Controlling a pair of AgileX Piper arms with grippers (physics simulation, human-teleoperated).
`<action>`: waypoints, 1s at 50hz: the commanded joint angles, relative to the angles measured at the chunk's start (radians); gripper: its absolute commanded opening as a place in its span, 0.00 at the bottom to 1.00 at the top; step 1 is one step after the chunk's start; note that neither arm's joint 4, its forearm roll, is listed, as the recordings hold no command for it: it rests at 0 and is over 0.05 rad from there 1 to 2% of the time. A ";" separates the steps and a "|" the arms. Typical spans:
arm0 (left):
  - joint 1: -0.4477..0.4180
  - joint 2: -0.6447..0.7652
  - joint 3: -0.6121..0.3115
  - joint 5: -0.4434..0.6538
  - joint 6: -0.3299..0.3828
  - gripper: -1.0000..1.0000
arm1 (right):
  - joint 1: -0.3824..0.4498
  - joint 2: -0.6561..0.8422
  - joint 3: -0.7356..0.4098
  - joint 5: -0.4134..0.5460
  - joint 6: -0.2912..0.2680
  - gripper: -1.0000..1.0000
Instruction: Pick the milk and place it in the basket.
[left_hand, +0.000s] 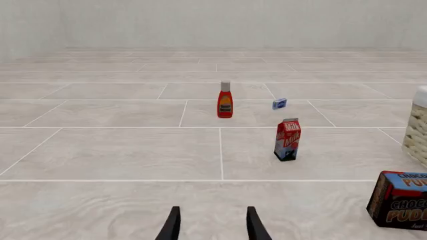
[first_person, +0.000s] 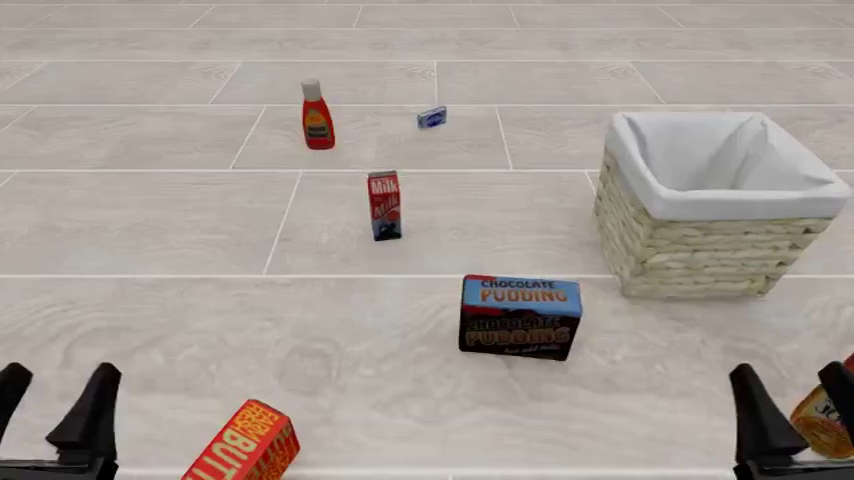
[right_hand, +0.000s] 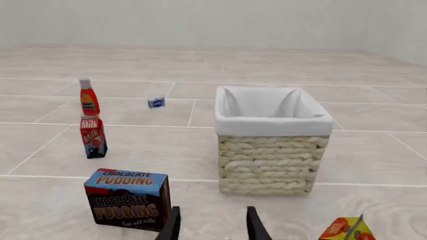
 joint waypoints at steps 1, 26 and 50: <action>0.000 0.001 -0.002 0.002 0.000 1.00 | -0.009 0.014 0.001 -0.001 0.002 1.00; 0.000 0.007 -0.022 0.015 0.000 1.00 | 0.135 0.904 -0.431 -0.359 -0.064 1.00; 0.000 0.006 -0.022 0.016 0.000 1.00 | 0.296 1.369 -0.974 -0.120 -0.068 1.00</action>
